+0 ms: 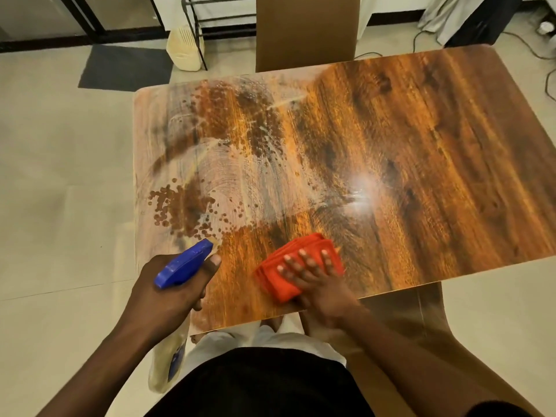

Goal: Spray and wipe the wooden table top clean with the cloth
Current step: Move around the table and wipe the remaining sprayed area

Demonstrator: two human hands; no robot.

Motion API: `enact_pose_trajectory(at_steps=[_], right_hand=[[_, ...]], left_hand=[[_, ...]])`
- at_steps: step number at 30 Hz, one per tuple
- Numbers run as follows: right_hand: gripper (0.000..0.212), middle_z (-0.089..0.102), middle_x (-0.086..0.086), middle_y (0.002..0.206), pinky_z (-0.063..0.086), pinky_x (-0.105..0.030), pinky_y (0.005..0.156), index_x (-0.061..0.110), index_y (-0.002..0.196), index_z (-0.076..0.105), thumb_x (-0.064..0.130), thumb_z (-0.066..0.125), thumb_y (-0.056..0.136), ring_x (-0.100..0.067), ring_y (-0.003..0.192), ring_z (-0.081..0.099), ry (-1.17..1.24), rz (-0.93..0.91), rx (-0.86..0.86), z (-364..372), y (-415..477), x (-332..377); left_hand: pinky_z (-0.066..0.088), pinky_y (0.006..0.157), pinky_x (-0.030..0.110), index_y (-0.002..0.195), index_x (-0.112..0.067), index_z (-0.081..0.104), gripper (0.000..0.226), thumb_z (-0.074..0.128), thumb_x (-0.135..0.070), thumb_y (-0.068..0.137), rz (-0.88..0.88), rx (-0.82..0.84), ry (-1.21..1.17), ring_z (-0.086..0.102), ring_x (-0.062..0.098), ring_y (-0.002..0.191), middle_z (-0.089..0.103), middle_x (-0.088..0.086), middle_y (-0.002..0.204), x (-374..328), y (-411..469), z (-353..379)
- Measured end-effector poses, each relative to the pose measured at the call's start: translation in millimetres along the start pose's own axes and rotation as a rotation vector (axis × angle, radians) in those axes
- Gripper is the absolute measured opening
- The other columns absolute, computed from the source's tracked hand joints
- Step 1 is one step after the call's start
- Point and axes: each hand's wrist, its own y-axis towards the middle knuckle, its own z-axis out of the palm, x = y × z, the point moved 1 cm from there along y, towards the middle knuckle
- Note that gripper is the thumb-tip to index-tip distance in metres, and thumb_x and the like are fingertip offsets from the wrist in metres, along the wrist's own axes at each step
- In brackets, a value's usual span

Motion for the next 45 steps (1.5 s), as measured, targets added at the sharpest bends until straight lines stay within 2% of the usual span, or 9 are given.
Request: enact_pose_trajectory(at_steps=[4, 9, 11, 17, 23, 30, 37, 43, 45], right_hand=[[0.069, -0.028, 0.008, 0.177, -0.024, -0.062, 0.127, 0.045, 0.167, -0.024, 0.057, 0.010, 0.108, -0.028, 0.165, -0.026, 0.140, 0.517, -0.068, -29.1, -40.8, -112.9], [0.065, -0.017, 0.006, 0.182, -0.010, -0.071, 0.128, 0.039, 0.174, -0.004, 0.050, 0.025, 0.116, -0.030, 0.167, -0.019, 0.482, 1.086, -0.233, -70.4, -9.1, -187.3], [0.068, -0.021, 0.004, 0.181, -0.009, -0.073, 0.127, 0.037, 0.174, -0.007, 0.053, 0.025, 0.116, -0.034, 0.165, -0.022, 0.512, 1.128, -0.237, -85.8, 29.6, -180.6], [0.075, -0.033, -0.005, 0.174, -0.025, -0.070, 0.121, 0.036, 0.169, -0.024, 0.068, 0.010, 0.110, -0.041, 0.161, -0.027, 0.308, 0.593, -0.097, -75.7, 136.0, -43.0], [0.071, -0.020, -0.001, 0.180, -0.029, -0.069, 0.120, 0.034, 0.173, -0.005, 0.060, 0.010, 0.109, -0.035, 0.160, -0.034, 0.088, -0.095, 0.105, -19.0, 147.1, 139.0], [0.067, 0.003, 0.006, 0.182, -0.020, -0.063, 0.128, 0.040, 0.173, 0.009, 0.052, 0.034, 0.113, -0.028, 0.168, -0.011, -0.092, -0.534, 0.083, 7.6, 80.9, 104.2], [0.070, -0.028, 0.008, 0.177, -0.014, -0.066, 0.130, 0.045, 0.166, -0.026, 0.062, 0.007, 0.107, -0.029, 0.164, -0.028, 0.020, 0.221, 0.014, -35.4, 16.6, -89.5], [0.063, -0.003, 0.001, 0.184, -0.006, -0.071, 0.129, 0.033, 0.175, 0.011, 0.041, 0.036, 0.118, -0.033, 0.168, -0.008, 0.412, 1.054, -0.327, -110.5, 43.8, -171.5], [0.064, -0.006, -0.001, 0.184, -0.007, -0.072, 0.128, 0.032, 0.175, 0.007, 0.041, 0.033, 0.118, -0.037, 0.167, -0.011, 0.515, 1.129, -0.322, -134.6, 72.6, -167.1]], left_hand=[[0.058, 0.068, 0.034, 0.066, -0.013, 0.070, 0.058, 0.071, -0.068, 0.084, -0.010, -0.040, -0.018, 0.073, 0.021, 0.049, 0.073, 0.009, 0.056, 1.9, 4.1, 4.2], [0.063, 0.069, 0.042, 0.071, -0.027, 0.074, 0.039, 0.070, -0.064, 0.085, -0.005, -0.040, -0.092, 0.072, 0.023, 0.050, 0.076, 0.007, 0.063, 2.1, 1.6, 3.0], [0.061, 0.070, 0.043, 0.070, -0.024, 0.074, 0.043, 0.072, -0.063, 0.088, -0.015, -0.069, -0.096, 0.072, 0.024, 0.051, 0.076, 0.007, 0.063, 3.6, -0.1, -1.6], [0.056, 0.071, 0.038, 0.075, -0.014, 0.074, 0.044, 0.071, -0.056, 0.089, -0.062, -0.128, -0.104, 0.071, 0.025, 0.053, 0.076, 0.006, 0.062, 6.1, -4.7, -10.6], [0.060, 0.071, 0.049, 0.065, -0.020, 0.073, 0.040, 0.074, -0.044, 0.097, -0.033, -0.157, -0.077, 0.070, 0.027, 0.052, 0.075, 0.010, 0.060, 4.3, -0.3, -16.4], [0.063, 0.074, 0.053, 0.070, -0.019, 0.074, 0.039, 0.075, -0.049, 0.095, -0.034, -0.161, -0.096, 0.072, 0.025, 0.051, 0.076, 0.008, 0.064, 7.7, -1.6, -20.6], [0.063, 0.078, 0.052, 0.080, -0.009, 0.074, 0.034, 0.072, -0.038, 0.097, -0.117, -0.152, -0.099, 0.071, 0.030, 0.055, 0.076, 0.010, 0.065, 17.7, -3.7, -17.6], [0.061, 0.069, 0.042, 0.072, -0.012, 0.074, 0.041, 0.072, -0.045, 0.095, -0.105, -0.127, -0.102, 0.072, 0.025, 0.052, 0.076, 0.008, 0.063, 25.3, -9.8, -20.6], [0.058, 0.066, 0.035, 0.072, -0.012, 0.074, 0.040, 0.072, -0.047, 0.094, -0.112, -0.132, -0.112, 0.072, 0.023, 0.051, 0.076, 0.007, 0.063, 26.6, -12.1, -21.8]])
